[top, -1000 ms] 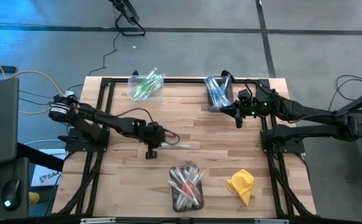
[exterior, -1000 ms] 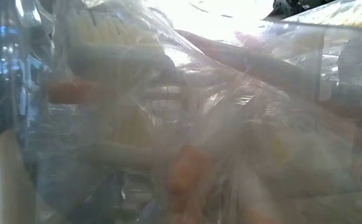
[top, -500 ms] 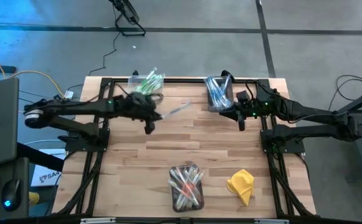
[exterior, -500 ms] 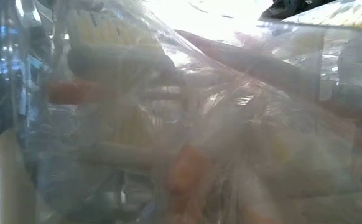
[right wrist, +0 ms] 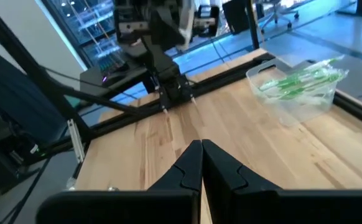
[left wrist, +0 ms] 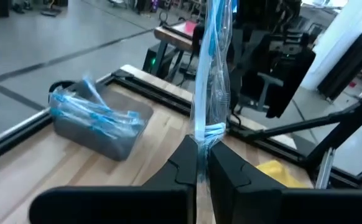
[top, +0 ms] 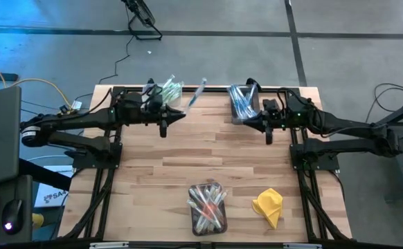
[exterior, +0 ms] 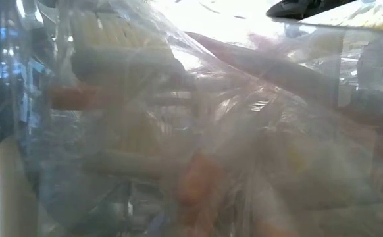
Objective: Pick & Place Toothbrushes
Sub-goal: Put the blue toothbrush into the top black bin
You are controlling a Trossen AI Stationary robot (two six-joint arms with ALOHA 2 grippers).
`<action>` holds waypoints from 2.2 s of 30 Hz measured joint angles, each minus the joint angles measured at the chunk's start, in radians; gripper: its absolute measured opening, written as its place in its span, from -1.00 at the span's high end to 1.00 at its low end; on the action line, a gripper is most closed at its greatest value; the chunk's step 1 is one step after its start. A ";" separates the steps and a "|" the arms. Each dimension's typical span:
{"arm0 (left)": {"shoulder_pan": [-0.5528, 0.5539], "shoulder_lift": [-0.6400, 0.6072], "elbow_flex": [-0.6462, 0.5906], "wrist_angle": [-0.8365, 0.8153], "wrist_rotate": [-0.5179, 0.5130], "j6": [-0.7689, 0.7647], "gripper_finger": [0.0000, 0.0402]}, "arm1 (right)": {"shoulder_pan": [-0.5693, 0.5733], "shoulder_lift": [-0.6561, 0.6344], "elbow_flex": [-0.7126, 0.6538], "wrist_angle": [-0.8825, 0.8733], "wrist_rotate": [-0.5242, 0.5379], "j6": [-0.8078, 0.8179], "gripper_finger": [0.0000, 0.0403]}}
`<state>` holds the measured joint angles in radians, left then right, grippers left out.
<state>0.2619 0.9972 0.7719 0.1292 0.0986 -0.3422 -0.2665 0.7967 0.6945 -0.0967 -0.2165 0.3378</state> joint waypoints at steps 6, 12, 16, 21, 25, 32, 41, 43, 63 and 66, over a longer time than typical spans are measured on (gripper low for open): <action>0.000 0.002 0.000 -0.008 0.001 -0.001 0.96 | 0.000 0.043 0.000 0.101 0.008 -0.003 0.99; 0.000 0.002 0.000 -0.029 0.000 -0.001 0.96 | 0.000 0.126 0.000 0.225 0.004 0.004 0.99; 0.000 0.002 0.000 -0.028 0.000 -0.001 0.96 | 0.000 0.191 0.000 0.319 -0.027 0.030 0.99; 0.000 0.002 0.000 -0.034 0.000 -0.001 0.96 | 0.000 0.259 0.000 0.424 -0.027 0.035 0.95; 0.000 0.002 0.000 -0.035 -0.001 -0.001 0.96 | 0.005 0.310 0.000 0.521 -0.027 0.043 0.73; 0.000 0.002 0.000 -0.040 -0.003 -0.003 0.96 | 0.018 0.435 0.000 0.755 0.008 0.102 0.20; 0.000 0.002 0.000 -0.071 -0.003 -0.004 0.96 | 0.047 0.614 0.035 1.008 0.091 0.103 0.00; 0.000 0.002 0.000 -0.075 -0.003 -0.004 0.96 | 0.047 0.640 0.057 1.018 0.088 0.104 -0.01; 0.000 0.076 0.000 -0.079 0.005 -0.037 0.96 | 0.051 0.766 0.230 0.982 0.174 0.076 -0.01; 0.000 0.076 -0.002 -0.077 0.011 -0.037 0.96 | 0.051 0.766 0.230 0.977 0.182 0.076 -0.01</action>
<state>0.2619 1.0733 0.7704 0.0519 0.1101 -0.3787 -0.2150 1.5631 0.9249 0.8800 -0.0341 0.4133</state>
